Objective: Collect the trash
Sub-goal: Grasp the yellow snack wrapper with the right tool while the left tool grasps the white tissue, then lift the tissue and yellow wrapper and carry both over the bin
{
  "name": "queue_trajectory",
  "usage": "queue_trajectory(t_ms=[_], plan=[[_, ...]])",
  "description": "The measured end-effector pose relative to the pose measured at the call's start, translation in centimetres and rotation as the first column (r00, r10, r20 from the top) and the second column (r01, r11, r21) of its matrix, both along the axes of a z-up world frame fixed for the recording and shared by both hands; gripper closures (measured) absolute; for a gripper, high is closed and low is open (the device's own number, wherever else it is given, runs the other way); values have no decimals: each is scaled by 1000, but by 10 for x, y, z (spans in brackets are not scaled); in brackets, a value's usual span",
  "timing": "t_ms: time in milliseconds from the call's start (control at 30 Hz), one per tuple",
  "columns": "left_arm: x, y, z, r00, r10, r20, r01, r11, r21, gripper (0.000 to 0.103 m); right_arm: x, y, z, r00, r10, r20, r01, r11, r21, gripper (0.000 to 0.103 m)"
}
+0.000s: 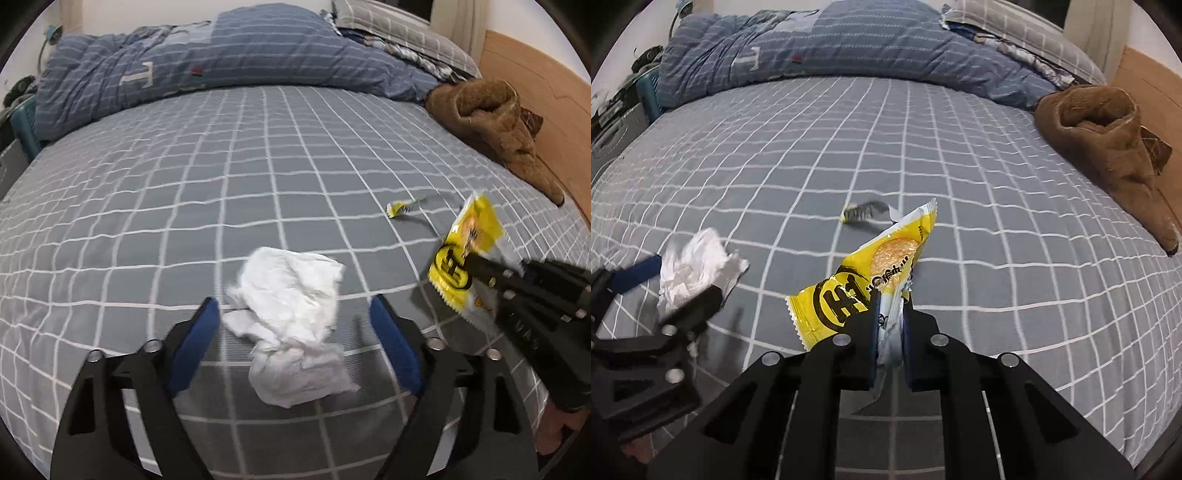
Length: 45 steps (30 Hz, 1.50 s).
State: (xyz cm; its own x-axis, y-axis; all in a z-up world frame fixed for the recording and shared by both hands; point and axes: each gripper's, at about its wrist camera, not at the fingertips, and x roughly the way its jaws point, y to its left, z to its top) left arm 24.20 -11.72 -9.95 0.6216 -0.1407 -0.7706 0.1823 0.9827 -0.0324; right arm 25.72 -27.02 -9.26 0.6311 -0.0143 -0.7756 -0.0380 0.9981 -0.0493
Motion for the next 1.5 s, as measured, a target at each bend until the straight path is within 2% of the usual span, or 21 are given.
queue_trajectory(t_ms=[33, 100, 133, 200, 300, 500, 933, 1500], plan=[[2, -3, -4, 1000, -8, -11, 8, 1000, 0, 34, 0, -1, 0, 1000, -1, 2, 1, 1000, 1, 93], [6, -7, -11, 999, -12, -33, 12, 1000, 6, 52, 0, -3, 1, 1000, -3, 4, 3, 1000, 3, 93], [6, -8, -12, 999, -8, -33, 9, 1000, 15, 56, 0, -4, 1, 1000, -1, 4, 1, 1000, 2, 93], [7, -8, -14, 1000, 1, -30, 0, 999, 33, 74, -1, -4, 2, 1000, 1, 9, -1, 1000, -5, 93], [6, -7, -13, 1000, 5, -25, -4, 999, 47, 88, -1, -4, 2, 1000, -2, 10, 2, 1000, -3, 93], [2, -3, -9, 1000, 14, -25, -13, 998, 56, 91, -7, -3, 4, 1000, -6, 26, 7, 1000, -8, 93], [-27, 13, 28, 997, 69, 40, -69, 997, 17, 91, -38, 7, 25, 996, -13, 86, 13, 1000, -4, 93], [-109, 31, 54, 994, 82, 70, -81, 997, -8, 91, -122, 22, 58, 990, -7, 141, 4, 1000, 18, 93]])
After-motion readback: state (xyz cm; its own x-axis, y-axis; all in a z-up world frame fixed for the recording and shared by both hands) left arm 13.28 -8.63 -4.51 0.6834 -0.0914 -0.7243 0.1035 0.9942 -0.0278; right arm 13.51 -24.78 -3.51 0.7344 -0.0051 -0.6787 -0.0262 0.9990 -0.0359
